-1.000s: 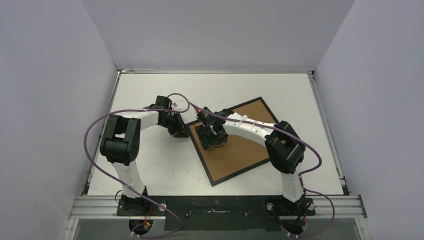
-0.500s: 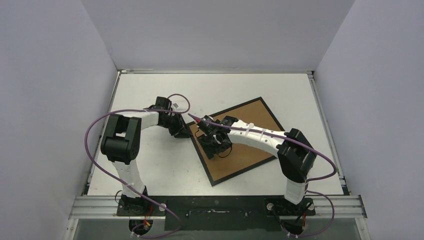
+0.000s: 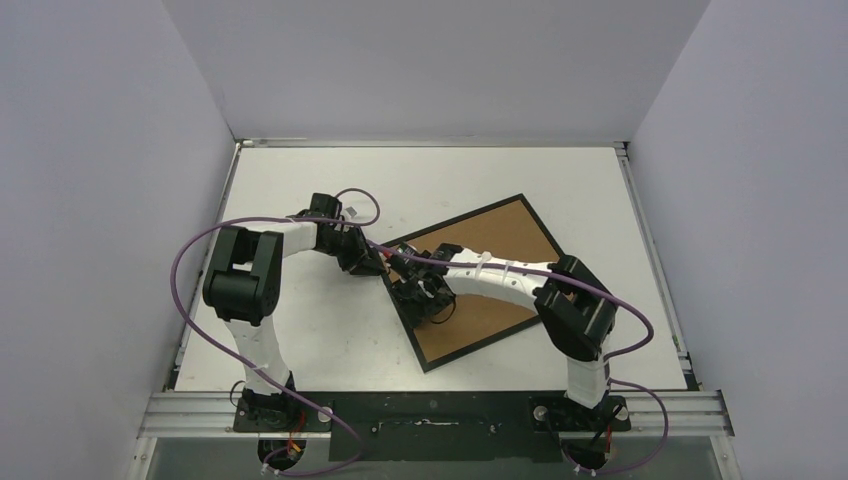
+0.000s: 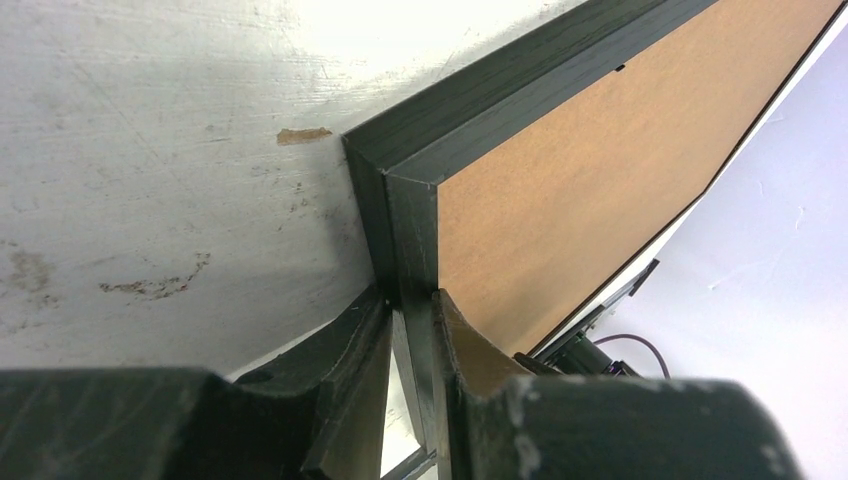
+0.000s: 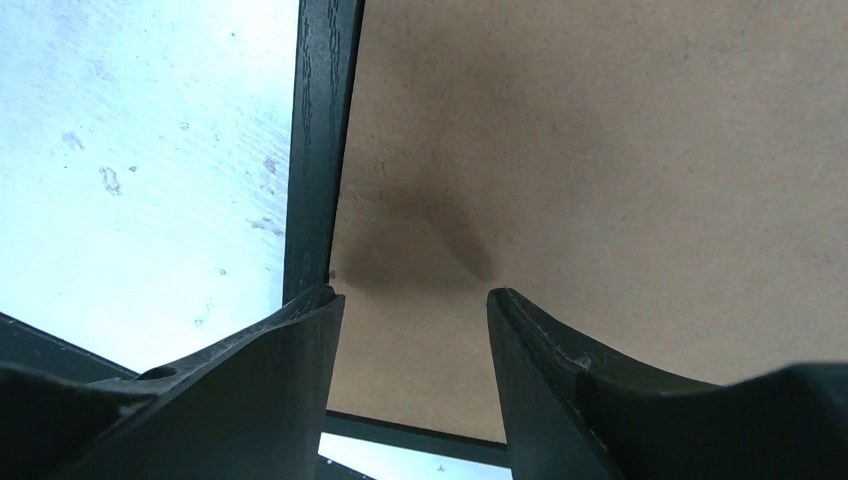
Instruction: Put the photo into the frame
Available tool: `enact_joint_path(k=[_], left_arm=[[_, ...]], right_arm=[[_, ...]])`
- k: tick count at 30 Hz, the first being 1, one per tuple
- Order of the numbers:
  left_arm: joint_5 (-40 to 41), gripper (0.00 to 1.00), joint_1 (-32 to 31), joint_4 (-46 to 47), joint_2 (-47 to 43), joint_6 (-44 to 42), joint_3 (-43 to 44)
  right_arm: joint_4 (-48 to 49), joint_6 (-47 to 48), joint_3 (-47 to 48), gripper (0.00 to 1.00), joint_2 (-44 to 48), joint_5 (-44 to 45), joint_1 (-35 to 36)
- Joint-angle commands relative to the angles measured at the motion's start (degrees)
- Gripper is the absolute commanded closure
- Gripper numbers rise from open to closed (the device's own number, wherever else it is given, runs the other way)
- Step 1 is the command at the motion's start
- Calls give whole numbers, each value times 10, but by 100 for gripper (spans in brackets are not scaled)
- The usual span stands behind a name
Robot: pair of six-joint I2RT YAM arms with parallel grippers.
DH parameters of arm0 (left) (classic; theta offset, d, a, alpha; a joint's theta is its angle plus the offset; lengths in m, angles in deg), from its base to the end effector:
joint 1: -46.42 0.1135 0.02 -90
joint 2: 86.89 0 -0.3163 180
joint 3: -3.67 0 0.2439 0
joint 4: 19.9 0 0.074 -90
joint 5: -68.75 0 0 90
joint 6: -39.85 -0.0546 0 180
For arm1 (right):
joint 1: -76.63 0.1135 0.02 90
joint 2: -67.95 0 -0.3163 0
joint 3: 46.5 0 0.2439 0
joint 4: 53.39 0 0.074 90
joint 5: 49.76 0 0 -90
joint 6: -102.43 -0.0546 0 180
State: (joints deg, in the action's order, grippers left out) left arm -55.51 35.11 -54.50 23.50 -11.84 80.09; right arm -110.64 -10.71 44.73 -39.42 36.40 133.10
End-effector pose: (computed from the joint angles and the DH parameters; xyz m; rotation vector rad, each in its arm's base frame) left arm 0.3627 -0.1039 0.1628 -0.5085 2.8370 -1.0334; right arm 0.2099 0.3233 0.2245 -0.8572 2.8135 0.3506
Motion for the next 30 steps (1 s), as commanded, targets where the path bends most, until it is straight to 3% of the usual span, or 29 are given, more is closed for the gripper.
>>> enact_joint_path(k=[1, 16, 30], left_arm=[[80, 83, -1, -22, 34, -27, -5], [83, 83, -1, -21, 35, -28, -9], [89, 84, 0, -19, 24, -29, -18]], right_arm=[[32, 1, -7, 45, -5, -8, 2], [40, -3, -39, 43, -17, 6, 6], [-58, -33, 25, 49, -103, 102, 37]])
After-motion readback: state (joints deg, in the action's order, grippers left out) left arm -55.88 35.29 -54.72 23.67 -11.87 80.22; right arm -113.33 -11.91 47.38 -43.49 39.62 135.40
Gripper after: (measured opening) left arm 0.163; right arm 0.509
